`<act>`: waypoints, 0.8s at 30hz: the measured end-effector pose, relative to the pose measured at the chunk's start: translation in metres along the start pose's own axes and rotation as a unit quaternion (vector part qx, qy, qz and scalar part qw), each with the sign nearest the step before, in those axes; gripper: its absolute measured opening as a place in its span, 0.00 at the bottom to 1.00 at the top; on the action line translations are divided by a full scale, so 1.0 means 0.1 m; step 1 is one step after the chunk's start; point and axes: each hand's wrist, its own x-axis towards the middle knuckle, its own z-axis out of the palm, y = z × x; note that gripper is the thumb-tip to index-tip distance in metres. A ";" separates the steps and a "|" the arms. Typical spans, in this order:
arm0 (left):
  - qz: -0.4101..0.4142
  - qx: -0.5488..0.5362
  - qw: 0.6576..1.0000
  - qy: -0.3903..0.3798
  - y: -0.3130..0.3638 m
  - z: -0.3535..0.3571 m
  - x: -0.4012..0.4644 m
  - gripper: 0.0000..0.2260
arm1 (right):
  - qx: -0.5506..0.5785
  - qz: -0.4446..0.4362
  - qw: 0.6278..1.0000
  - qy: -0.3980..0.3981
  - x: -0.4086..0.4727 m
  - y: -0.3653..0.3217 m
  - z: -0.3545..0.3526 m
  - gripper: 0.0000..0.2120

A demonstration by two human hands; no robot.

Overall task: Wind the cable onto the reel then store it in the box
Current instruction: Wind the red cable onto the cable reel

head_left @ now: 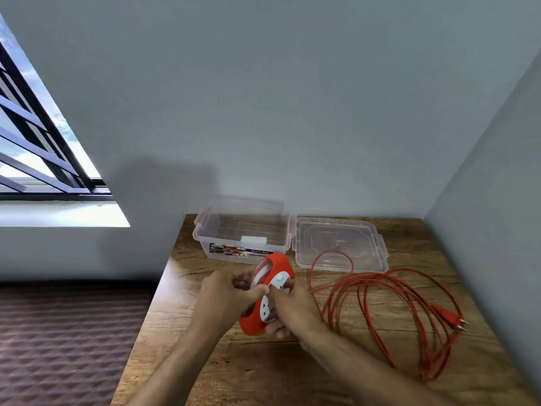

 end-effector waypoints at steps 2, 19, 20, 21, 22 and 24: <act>-0.004 0.023 1.000 0.001 0.04 0.00 0.05 0.03 | 0.021 0.000 0.999 -0.026 -0.03 0.00 -0.01 0.23; -0.175 0.005 0.942 -0.285 0.32 -0.50 0.50 0.11 | -0.641 -0.563 0.492 -0.172 -0.07 -0.16 -0.57 0.29; -0.164 0.014 0.944 -0.287 0.33 -0.47 0.51 0.08 | -0.644 -0.559 0.492 -0.179 -0.06 -0.17 -0.53 0.29; -0.156 0.019 0.946 -0.285 0.33 -0.45 0.52 0.08 | -0.642 -0.554 0.497 -0.184 -0.05 -0.18 -0.50 0.29; -0.149 0.016 0.948 -0.281 0.32 -0.43 0.53 0.07 | -0.642 -0.548 0.503 -0.184 -0.05 -0.18 -0.47 0.28; -0.140 -0.003 0.953 -0.268 0.31 -0.43 0.51 0.04 | -0.634 -0.548 0.520 -0.167 -0.08 -0.14 -0.46 0.25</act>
